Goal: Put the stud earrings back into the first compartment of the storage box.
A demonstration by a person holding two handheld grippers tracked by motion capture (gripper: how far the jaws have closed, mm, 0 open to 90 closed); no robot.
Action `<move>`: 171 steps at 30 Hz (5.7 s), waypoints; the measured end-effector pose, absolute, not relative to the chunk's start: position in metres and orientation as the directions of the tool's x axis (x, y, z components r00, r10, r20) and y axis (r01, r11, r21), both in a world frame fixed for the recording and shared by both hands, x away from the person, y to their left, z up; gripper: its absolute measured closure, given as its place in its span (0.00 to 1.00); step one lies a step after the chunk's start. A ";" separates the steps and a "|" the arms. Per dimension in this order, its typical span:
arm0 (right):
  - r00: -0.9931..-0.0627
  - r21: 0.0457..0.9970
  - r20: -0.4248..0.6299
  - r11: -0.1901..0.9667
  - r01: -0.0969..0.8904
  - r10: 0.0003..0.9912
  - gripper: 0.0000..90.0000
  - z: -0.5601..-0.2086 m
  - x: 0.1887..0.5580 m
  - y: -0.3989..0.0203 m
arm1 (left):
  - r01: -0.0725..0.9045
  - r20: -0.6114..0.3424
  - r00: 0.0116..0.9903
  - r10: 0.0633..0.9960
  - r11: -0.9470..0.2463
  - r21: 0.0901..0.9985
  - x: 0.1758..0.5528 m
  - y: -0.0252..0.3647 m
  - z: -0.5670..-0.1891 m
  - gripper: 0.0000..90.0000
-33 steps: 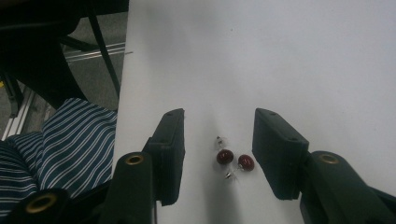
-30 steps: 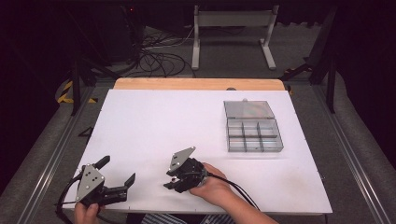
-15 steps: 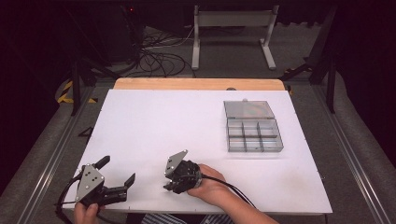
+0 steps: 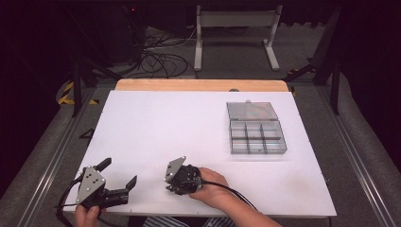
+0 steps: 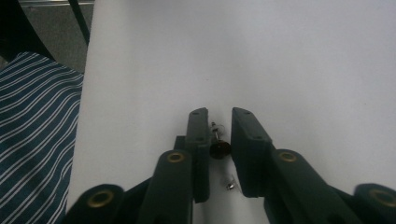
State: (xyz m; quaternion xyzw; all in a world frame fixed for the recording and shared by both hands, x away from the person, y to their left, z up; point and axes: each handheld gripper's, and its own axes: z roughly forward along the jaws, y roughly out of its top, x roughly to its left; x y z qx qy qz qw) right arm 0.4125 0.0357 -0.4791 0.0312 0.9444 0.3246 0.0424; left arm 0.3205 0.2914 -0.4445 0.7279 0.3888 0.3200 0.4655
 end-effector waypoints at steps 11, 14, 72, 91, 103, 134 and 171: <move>-0.993 0.646 -0.070 0.762 0.029 0.097 0.88 -0.471 0.411 0.033 | 0.271 0.091 0.493 0.865 -0.252 0.929 0.321 0.292 -0.444 0.02; -0.992 0.666 -0.060 0.745 0.041 0.108 0.88 -0.463 0.413 0.027 | 0.272 0.090 0.493 0.865 -0.252 0.929 0.321 0.292 -0.445 0.02; -0.743 0.770 -0.014 0.481 0.419 0.670 0.88 -0.409 0.509 -0.146 | 0.280 0.087 0.489 0.868 -0.251 0.927 0.322 0.292 -0.446 0.02; -0.660 0.703 -0.018 0.479 0.526 0.751 0.88 -0.439 0.542 -0.157 | 0.279 0.087 0.486 0.870 -0.249 0.927 0.322 0.293 -0.446 0.02; -0.643 0.682 -0.025 0.483 0.549 0.765 0.82 -0.444 0.546 -0.158 | 0.279 0.089 0.488 0.868 -0.252 0.927 0.322 0.292 -0.446 0.02; -0.886 0.798 -0.027 0.544 0.260 0.462 0.18 -0.396 0.453 -0.079 | 0.278 0.081 0.485 0.871 -0.242 0.930 0.322 0.293 -0.446 0.02; -0.980 0.754 0.021 0.641 0.146 0.198 0.26 -0.457 0.402 -0.015 | 0.276 0.088 0.495 0.864 -0.253 0.927 0.321 0.292 -0.446 0.02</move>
